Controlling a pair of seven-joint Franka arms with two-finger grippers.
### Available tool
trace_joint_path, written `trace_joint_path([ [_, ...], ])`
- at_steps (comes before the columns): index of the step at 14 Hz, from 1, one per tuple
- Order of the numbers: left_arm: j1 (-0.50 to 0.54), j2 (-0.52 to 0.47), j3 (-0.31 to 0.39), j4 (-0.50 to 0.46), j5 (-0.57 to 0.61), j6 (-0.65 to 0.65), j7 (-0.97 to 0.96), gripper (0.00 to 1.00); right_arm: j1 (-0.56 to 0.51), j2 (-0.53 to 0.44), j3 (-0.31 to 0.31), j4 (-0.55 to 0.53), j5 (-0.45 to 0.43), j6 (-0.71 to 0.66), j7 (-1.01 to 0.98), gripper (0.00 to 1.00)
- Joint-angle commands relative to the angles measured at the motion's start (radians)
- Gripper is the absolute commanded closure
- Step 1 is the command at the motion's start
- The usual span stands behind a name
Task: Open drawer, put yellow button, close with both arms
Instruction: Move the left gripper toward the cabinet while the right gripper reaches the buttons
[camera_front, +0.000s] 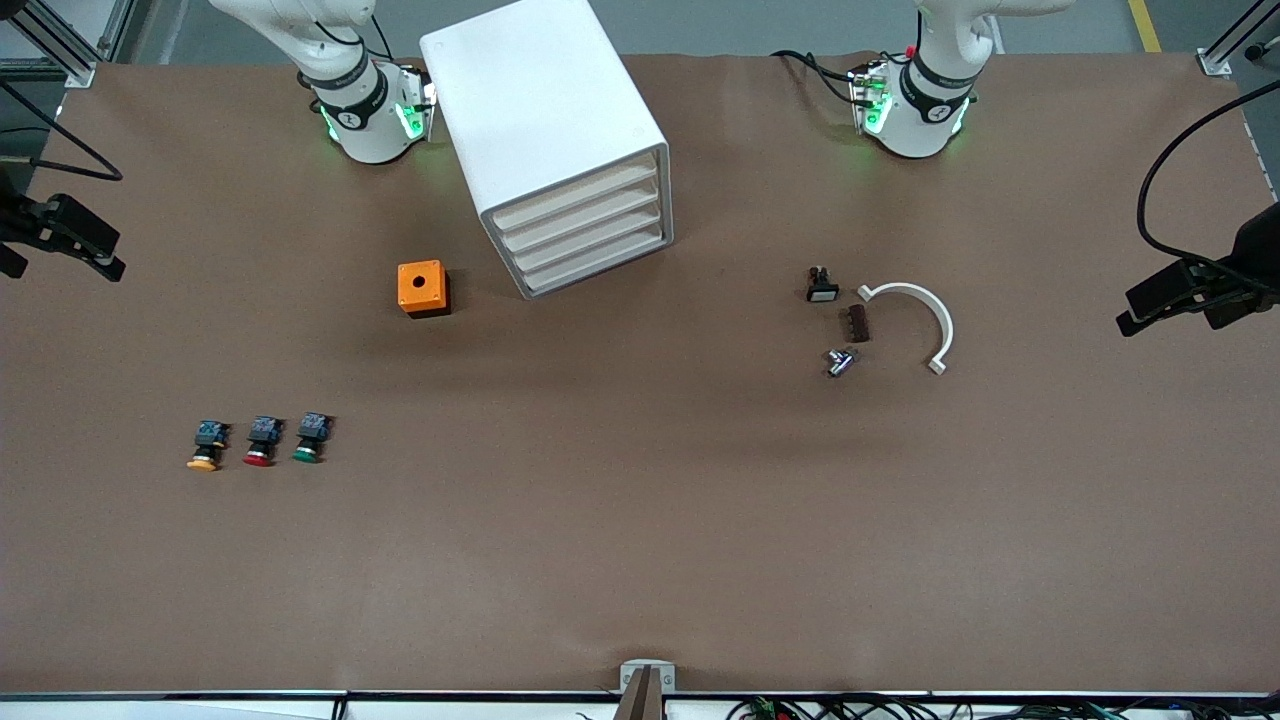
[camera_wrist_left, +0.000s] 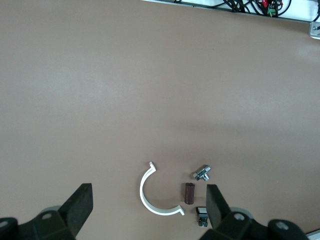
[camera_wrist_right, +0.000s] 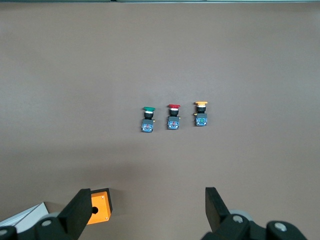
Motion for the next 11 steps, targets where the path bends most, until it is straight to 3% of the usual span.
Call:
trace_joint_path([
  [1, -0.002, -0.024, -0.002, -0.017, 0.026, -0.009, 0.006, 0.0, -0.025, 0.001, 0.005, -0.017, 0.017, 0.002, -0.01, 0.0],
  [7, 0.001, 0.008, 0.003, -0.019, 0.01, -0.009, -0.028, 0.0, -0.047, 0.037, 0.005, -0.055, 0.017, 0.028, -0.014, 0.0],
  [11, -0.06, 0.118, -0.028, -0.027, -0.019, -0.009, -0.256, 0.0, -0.091, 0.069, 0.005, -0.157, 0.018, 0.181, -0.092, 0.0],
])
